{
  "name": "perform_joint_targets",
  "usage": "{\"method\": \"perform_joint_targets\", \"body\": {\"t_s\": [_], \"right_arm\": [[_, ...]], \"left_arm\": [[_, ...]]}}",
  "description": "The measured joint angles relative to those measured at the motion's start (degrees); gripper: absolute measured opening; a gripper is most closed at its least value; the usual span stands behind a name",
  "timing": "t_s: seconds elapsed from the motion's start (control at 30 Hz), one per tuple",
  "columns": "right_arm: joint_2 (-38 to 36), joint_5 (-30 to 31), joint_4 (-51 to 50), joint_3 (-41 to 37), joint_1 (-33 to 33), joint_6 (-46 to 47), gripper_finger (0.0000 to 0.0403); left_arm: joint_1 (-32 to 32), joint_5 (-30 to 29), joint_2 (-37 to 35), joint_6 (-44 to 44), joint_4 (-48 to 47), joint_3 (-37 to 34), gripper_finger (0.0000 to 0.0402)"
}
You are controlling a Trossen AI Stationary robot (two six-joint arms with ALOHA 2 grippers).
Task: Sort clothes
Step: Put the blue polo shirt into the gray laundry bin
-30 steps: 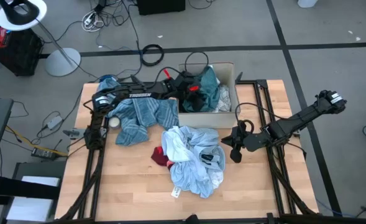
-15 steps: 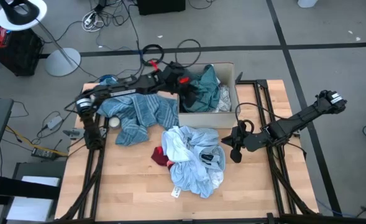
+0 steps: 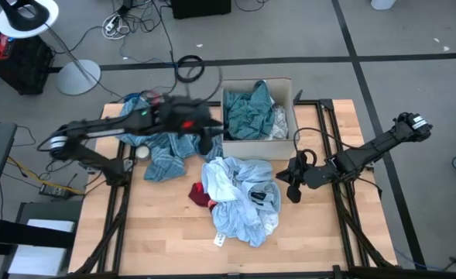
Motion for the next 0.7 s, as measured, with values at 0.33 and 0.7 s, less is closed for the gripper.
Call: {"method": "perform_joint_targets", "body": {"t_s": [0.33,0.7], "right_arm": [[1.0,-0.2,0.2,0.0,0.5,3.4,0.006],[13.4,0.5,4.3,0.0,0.4,2.5,0.0167]], "left_arm": [[-9.7,-8.7,-22.3,-3.5,4.5,-21.6,0.0135],[-13.2,-9.4,-34.4,-4.0,5.0,-37.0,0.0135]]}}
